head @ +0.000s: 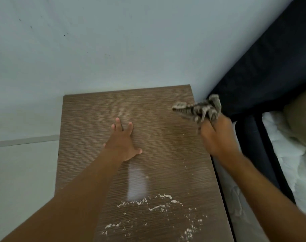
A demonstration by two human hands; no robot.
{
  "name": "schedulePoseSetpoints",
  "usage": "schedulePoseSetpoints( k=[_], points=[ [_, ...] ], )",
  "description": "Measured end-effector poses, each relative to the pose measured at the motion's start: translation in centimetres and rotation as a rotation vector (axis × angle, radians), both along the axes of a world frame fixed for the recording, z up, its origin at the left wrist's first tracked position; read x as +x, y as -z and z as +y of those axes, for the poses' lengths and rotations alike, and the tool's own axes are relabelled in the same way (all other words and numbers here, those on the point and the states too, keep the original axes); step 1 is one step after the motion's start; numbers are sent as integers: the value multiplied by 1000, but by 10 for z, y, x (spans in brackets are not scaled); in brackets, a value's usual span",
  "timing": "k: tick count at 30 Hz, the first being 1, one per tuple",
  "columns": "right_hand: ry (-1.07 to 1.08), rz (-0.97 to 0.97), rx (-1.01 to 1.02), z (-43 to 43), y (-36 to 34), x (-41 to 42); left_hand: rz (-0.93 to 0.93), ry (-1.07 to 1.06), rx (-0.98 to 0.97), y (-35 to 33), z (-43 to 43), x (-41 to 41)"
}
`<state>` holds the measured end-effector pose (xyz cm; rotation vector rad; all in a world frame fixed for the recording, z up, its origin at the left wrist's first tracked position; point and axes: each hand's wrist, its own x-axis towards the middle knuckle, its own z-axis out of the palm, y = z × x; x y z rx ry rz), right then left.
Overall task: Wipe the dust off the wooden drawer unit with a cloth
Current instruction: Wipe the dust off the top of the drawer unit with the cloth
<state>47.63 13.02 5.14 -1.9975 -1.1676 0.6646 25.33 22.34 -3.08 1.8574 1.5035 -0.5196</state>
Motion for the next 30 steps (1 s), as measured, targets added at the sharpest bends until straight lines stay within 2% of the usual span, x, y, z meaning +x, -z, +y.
schedulePoseSetpoints(
  k=[6, 8, 12, 18, 30],
  points=[
    [-293, -538, -6, 109, 27, 40, -11, -18, -5, 3, 0, 0],
    [-420, -600, -58, 126, 45, 48, -16, -23, -6, 5, -1, 0],
    [-617, -470, -280, 125, 90, 64, -22, -38, -3, 6, -1, 0],
    [-556, -326, -53, 84, 120, 56, -41, -57, -6, 7, -2, -1],
    [-540, -203, -84, -97, 113, -14, -31, -52, -14, -2, -2, 2]
  ],
)
